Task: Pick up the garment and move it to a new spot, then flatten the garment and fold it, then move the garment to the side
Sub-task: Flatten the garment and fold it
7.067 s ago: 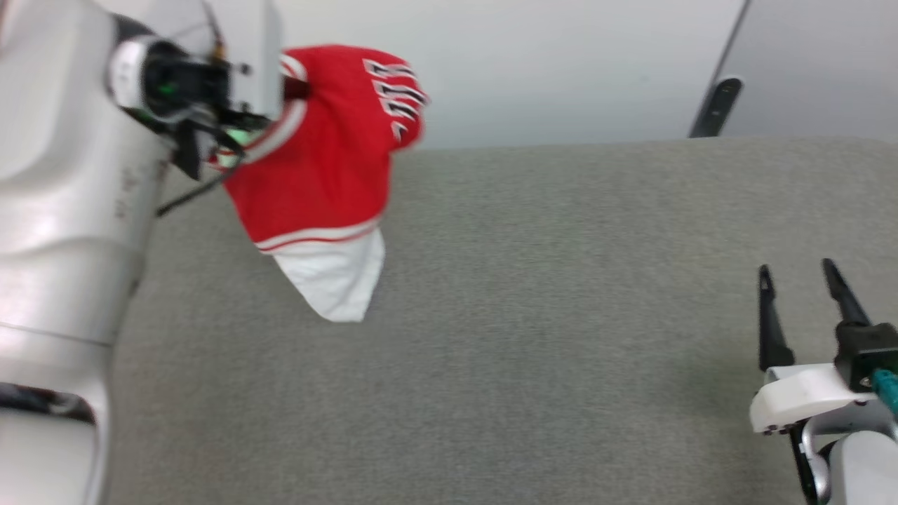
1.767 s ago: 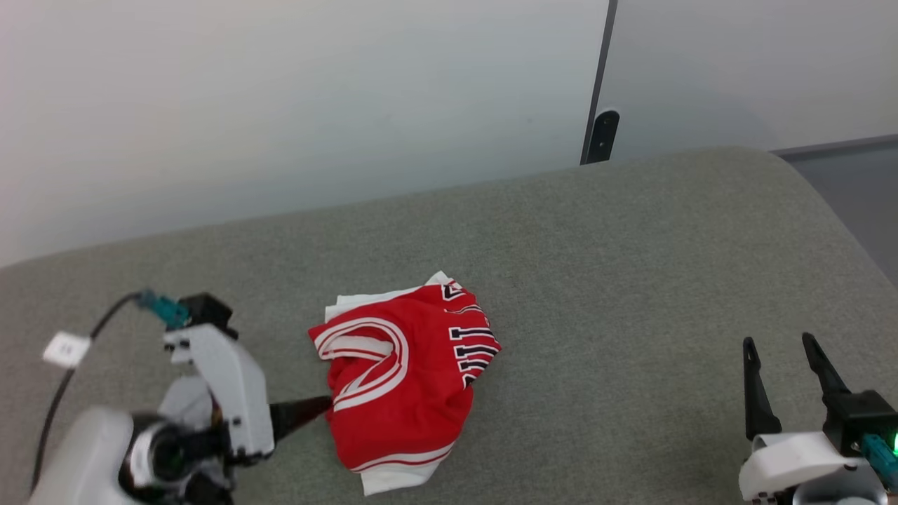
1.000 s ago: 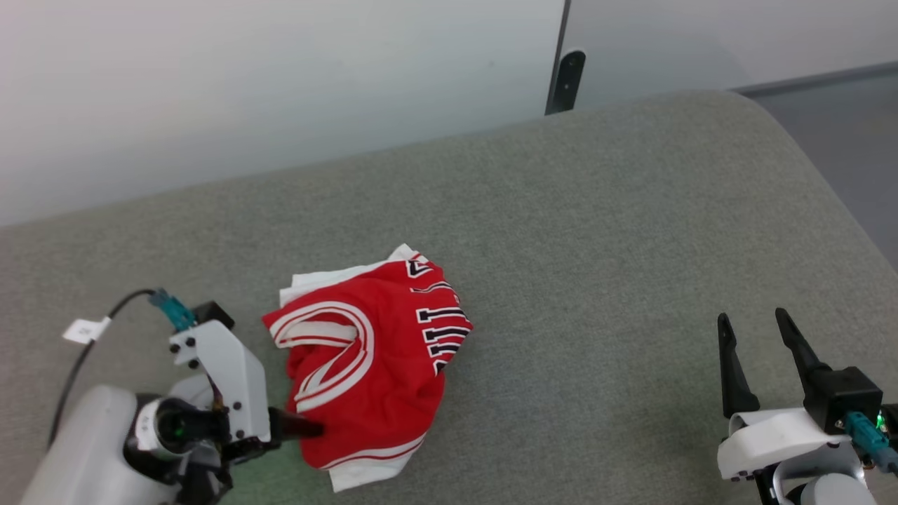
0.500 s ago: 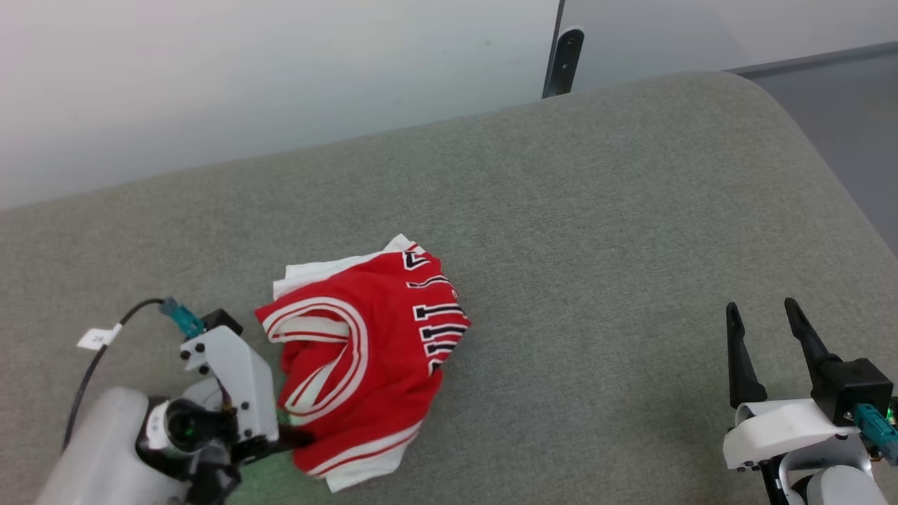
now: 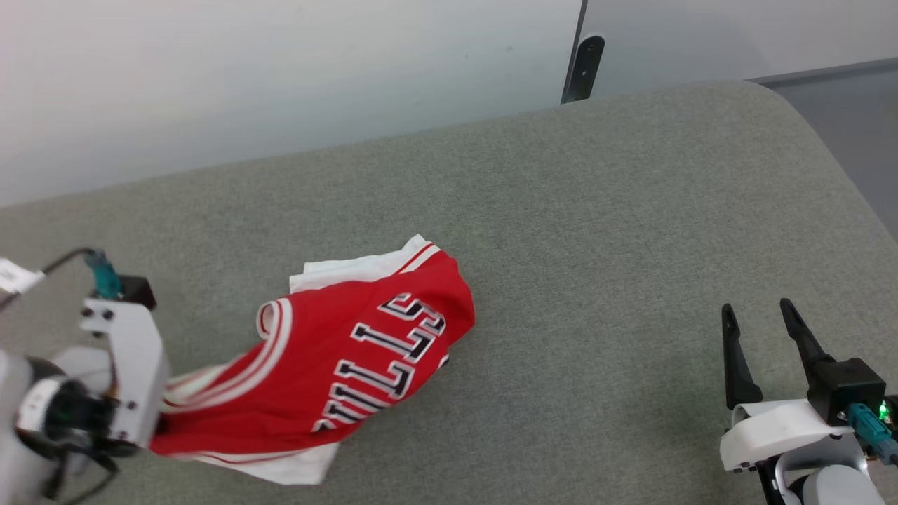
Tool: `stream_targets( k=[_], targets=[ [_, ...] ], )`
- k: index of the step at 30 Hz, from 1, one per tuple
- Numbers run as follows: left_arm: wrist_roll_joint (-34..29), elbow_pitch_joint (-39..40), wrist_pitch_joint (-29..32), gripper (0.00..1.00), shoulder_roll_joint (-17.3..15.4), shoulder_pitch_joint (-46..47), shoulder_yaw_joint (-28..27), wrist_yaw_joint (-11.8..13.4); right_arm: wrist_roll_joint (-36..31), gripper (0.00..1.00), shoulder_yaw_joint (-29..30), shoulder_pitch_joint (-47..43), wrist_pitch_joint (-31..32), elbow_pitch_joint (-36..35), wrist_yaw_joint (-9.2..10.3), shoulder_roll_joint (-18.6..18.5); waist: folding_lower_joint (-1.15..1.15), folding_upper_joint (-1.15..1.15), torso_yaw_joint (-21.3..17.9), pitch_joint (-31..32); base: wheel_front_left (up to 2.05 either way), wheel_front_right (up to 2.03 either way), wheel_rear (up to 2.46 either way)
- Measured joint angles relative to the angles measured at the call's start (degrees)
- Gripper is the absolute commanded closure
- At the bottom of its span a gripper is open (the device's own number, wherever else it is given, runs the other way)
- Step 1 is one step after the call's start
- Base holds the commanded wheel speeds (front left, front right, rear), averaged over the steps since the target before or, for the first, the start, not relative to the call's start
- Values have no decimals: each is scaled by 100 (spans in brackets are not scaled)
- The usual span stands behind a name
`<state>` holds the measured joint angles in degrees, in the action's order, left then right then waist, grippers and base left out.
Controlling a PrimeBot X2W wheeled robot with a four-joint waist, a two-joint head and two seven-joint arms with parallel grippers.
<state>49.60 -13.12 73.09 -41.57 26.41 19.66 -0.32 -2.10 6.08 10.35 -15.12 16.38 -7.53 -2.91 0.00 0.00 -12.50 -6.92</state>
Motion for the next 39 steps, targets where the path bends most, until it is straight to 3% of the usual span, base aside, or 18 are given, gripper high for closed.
stream_targets(
  k=[3,8,28,29,30,31,32,39],
  targets=[
    [-181,24,11,100,-301,182,100,-334,-1,0,-62,26,0,13,0,3,0,0,-11,-6,0,0,0],
    [-334,-13,-71,100,-621,511,327,-632,-10,0,-192,66,0,12,0,2,0,0,-89,-57,0,0,0],
    [118,-503,-1680,100,-1209,1269,2272,-709,47,0,-334,257,0,-105,0,2,0,0,-624,-797,0,0,0],
    [127,-546,-1805,91,-1228,1319,2348,-709,49,0,-328,257,0,-97,0,2,0,0,-636,-802,0,0,0],
    [125,-571,-1915,70,-1240,1382,2446,-709,52,0,-318,259,0,-86,0,1,0,0,-636,-797,0,0,0],
    [125,-610,-2008,22,-1241,1450,2531,-709,52,0,-326,261,0,-77,0,2,0,0,-630,-787,0,0,0],
    [147,-659,-2065,0,-1227,1508,2605,-709,51,0,-336,263,0,-64,0,2,0,0,-620,-772,0,0,0],
    [477,-1026,-2461,0,-980,1896,2750,-715,-29,0,-364,235,0,33,0,7,0,0,-437,-504,0,0,0]
  ],
)
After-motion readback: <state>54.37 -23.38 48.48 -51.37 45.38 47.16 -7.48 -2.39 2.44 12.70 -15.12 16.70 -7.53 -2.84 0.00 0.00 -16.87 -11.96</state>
